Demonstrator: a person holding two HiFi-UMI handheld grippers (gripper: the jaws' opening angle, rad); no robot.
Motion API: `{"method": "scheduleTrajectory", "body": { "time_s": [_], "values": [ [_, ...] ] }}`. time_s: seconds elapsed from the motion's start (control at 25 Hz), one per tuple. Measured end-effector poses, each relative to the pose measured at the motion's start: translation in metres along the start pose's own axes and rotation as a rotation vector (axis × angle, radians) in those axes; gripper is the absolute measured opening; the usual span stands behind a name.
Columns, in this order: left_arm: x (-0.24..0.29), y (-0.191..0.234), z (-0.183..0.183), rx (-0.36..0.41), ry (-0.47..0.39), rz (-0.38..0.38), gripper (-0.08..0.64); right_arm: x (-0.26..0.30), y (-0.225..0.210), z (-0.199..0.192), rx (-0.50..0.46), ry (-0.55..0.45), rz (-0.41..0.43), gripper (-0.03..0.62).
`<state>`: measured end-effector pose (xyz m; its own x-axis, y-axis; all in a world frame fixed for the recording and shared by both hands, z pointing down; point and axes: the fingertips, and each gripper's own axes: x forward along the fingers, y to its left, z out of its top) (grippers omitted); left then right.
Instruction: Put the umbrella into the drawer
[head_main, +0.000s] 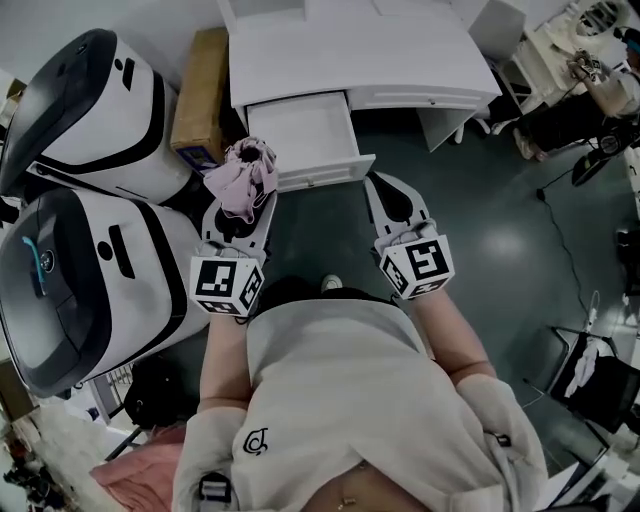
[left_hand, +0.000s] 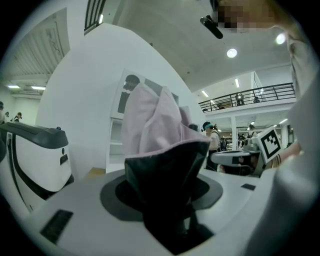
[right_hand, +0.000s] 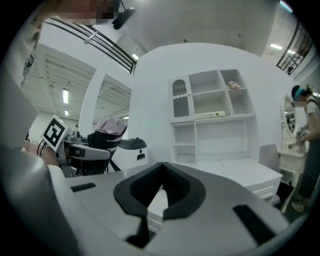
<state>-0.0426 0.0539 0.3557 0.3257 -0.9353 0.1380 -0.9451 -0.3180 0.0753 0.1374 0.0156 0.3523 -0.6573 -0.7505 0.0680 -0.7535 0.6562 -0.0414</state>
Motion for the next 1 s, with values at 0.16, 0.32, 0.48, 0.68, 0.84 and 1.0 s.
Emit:
{"method": "scheduleTrajectory", "body": {
  "time_s": [0.16,0.32,0.48,0.68,0.84,1.0],
  "values": [
    [0.036,0.004,-0.011,0.007,0.053,-0.016,0.229,0.014,-0.024,-0.011,0.023,0.027,-0.006,0.006],
    [0.078,0.015,-0.013,0.030,0.085,-0.046,0.229,0.038,-0.046,-0.017,0.038,0.046,-0.025,0.006],
    [0.131,0.031,-0.015,0.041,0.112,-0.099,0.229,0.070,-0.074,-0.016,0.041,0.047,-0.070,0.006],
    [0.201,0.062,-0.032,0.062,0.155,-0.181,0.229,0.127,-0.106,-0.016,0.054,0.047,-0.119,0.006],
    [0.261,0.099,-0.059,0.083,0.227,-0.268,0.229,0.193,-0.122,-0.016,0.053,0.046,-0.143,0.006],
    [0.294,0.109,-0.101,0.111,0.328,-0.370,0.229,0.230,-0.126,-0.028,0.036,0.084,-0.145,0.006]
  ]
}}
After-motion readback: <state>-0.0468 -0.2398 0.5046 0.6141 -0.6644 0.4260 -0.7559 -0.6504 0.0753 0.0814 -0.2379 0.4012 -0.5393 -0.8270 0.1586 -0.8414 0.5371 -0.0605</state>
